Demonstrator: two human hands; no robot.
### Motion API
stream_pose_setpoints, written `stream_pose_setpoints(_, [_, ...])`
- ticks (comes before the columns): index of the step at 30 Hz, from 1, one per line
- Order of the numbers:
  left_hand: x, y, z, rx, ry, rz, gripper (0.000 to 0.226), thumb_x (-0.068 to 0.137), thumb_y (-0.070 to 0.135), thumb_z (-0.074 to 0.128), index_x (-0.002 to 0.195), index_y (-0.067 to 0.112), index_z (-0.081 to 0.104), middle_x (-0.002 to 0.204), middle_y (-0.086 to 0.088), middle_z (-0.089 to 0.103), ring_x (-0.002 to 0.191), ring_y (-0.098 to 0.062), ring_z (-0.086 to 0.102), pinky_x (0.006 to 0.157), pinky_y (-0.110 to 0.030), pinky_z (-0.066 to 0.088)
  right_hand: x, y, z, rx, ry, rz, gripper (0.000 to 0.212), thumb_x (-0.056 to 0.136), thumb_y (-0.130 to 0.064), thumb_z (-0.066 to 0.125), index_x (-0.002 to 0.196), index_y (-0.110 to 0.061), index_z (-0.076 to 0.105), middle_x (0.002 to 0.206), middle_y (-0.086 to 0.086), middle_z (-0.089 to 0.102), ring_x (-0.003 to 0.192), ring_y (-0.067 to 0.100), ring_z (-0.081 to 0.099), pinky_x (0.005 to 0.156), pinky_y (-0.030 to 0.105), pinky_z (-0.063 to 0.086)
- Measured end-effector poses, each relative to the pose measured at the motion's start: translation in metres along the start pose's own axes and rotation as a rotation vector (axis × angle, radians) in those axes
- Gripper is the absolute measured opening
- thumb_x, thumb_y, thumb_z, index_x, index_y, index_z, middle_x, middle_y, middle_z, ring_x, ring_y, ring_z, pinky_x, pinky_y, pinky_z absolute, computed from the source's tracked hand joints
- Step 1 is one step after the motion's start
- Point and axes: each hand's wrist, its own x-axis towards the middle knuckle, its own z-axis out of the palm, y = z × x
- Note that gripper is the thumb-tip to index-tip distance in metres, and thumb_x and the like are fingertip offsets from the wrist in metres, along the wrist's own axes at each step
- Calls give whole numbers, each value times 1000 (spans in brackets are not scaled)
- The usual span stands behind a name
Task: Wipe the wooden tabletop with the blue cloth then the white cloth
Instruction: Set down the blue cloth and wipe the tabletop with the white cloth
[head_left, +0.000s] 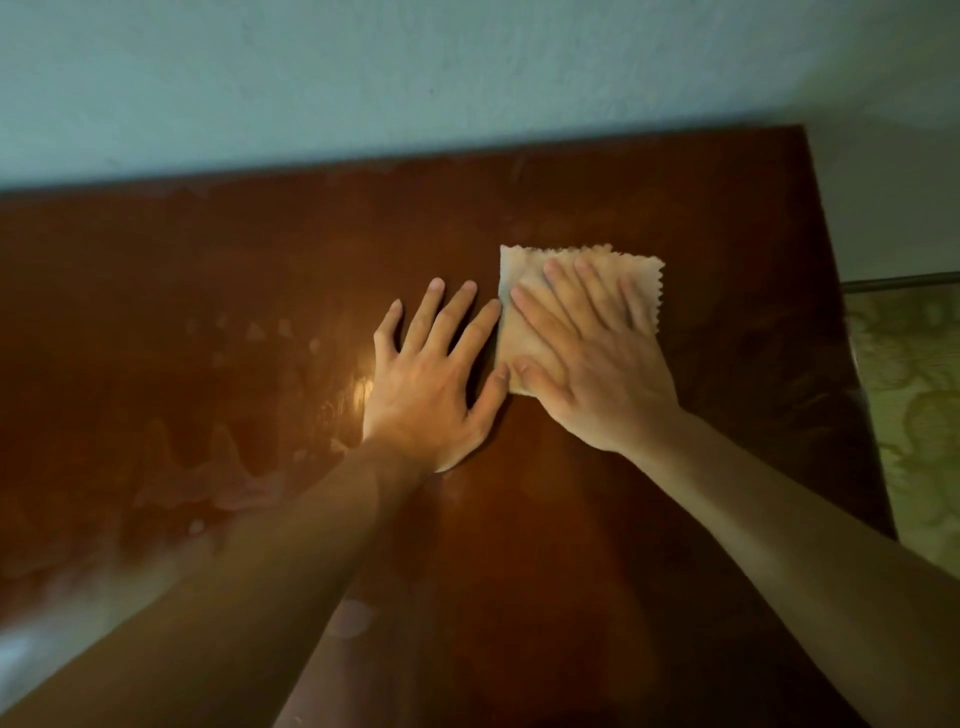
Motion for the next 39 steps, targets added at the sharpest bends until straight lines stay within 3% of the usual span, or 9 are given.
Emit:
stream_pose_setpoints(8, [0, 1, 1, 4, 22, -13, 59, 102, 51, 34, 153, 23, 40, 161, -4, 36, 154, -26, 21, 122, -56, 15, 95, 18, -18, -17, 21, 35, 69, 101, -57, 15, 164, -30, 14, 173, 4, 7, 160, 28, 2, 128, 52, 3])
stream_pose_setpoints(15, [-1, 0, 2, -1, 36, 13, 56, 99, 51, 38, 148, 24, 48, 161, -6, 37, 153, -29, 22, 121, -57, 15, 38, 16, -7, 31, 18, 42, 63, 105, -54, 15, 163, -30, 13, 173, 4, 7, 160, 27, 1, 127, 55, 5])
stream_pose_setpoints(22, [-1, -1, 3, 1, 47, 11, 57, 97, 52, 42, 148, 27, 47, 161, -4, 36, 153, -28, 22, 121, -58, 16, 81, 45, -21, -2, 22, 63, 66, 103, -55, 21, 164, -28, 18, 172, 5, 12, 159, 29, 5, 128, 53, 4])
stream_pose_setpoints(29, [-1, 0, 4, 7, 55, 10, 58, 97, 51, 43, 148, 26, 48, 161, -5, 37, 153, -29, 23, 120, -58, 17, 30, 18, -8, 33, 38, 118, 69, 102, -57, 21, 163, -26, 20, 172, 6, 14, 159, 29, 6, 127, 54, 5])
stream_pose_setpoints(39, [-1, 0, 3, 1, 39, 6, 59, 96, 52, 42, 149, 25, 47, 162, -5, 35, 153, -28, 22, 121, -58, 15, 51, 37, -14, 19, 30, 98, 72, 100, -59, 14, 164, -27, 16, 173, 5, 8, 160, 30, 1, 128, 55, 2])
